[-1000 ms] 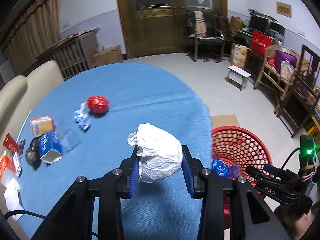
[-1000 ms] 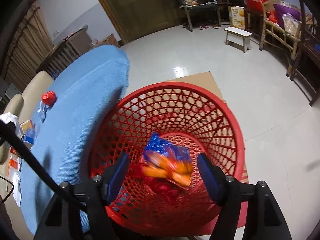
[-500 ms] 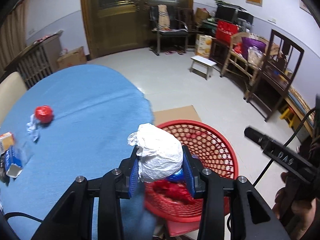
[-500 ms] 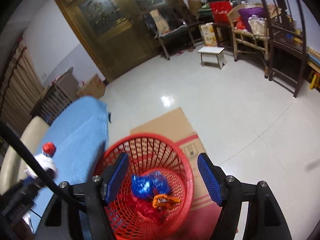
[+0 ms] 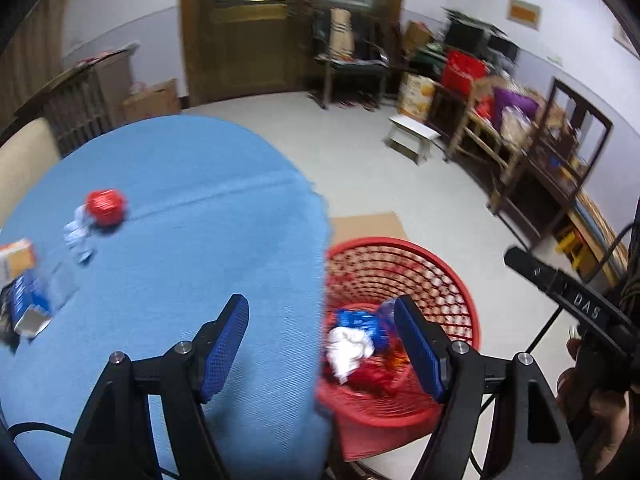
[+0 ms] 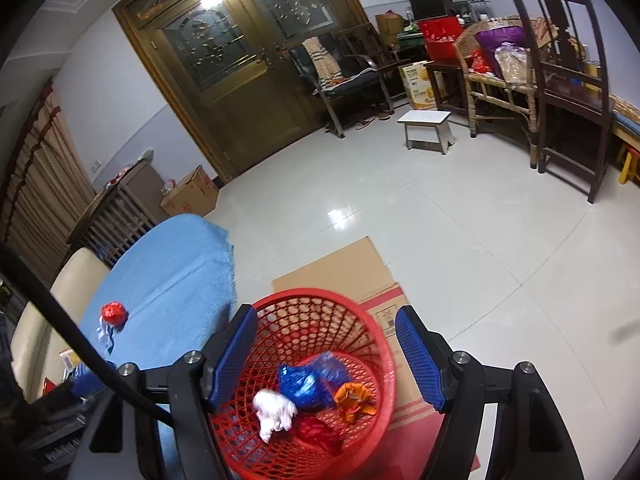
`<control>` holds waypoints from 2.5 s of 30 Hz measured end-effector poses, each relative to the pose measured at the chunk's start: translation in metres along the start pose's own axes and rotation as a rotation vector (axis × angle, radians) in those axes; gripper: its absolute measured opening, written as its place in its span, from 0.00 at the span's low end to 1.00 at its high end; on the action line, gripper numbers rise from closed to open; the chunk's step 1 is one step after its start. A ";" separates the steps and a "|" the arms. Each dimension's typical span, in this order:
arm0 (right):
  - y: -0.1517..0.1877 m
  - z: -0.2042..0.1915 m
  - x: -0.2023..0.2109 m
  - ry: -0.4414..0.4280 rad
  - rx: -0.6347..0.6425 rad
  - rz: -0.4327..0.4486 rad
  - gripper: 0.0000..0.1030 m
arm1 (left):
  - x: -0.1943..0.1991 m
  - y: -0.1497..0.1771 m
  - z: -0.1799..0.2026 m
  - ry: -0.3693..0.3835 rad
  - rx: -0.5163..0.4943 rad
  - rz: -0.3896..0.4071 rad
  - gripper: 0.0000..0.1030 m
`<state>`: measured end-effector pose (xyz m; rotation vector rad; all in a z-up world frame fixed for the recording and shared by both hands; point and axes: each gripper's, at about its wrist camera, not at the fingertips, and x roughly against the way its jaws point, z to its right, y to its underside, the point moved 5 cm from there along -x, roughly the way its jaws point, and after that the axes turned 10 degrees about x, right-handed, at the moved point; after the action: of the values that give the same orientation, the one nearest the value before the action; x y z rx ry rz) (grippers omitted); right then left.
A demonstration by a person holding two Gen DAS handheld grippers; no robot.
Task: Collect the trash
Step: 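Drop the white plastic bag into the red basket by opening the left tool, then bring both open tools back over the table, then grasp the clear plastic container with the right tool while the left tool grasps the blue toothpaste box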
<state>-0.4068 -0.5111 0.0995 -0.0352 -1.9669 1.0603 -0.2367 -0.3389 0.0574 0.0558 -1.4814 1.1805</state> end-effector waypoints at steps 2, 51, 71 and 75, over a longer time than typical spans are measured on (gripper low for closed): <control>0.004 -0.013 -0.003 -0.019 0.022 -0.018 0.73 | 0.009 0.001 -0.023 -0.023 0.045 0.016 0.74; 0.103 -0.478 -0.128 -0.348 0.923 -0.162 0.73 | 0.100 0.094 -0.348 -0.416 0.622 0.188 0.74; 0.091 -0.464 -0.135 -0.449 0.811 -0.202 0.48 | 0.081 0.057 -0.342 -0.414 0.589 0.189 0.74; 0.090 -0.436 -0.121 -0.464 0.756 -0.209 0.48 | 0.065 0.027 -0.334 -0.404 0.554 0.200 0.74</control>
<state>-0.0569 -0.2127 0.0651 0.8718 -1.7688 1.7044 -0.0343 -0.0656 0.0257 0.5620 -1.4790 1.7957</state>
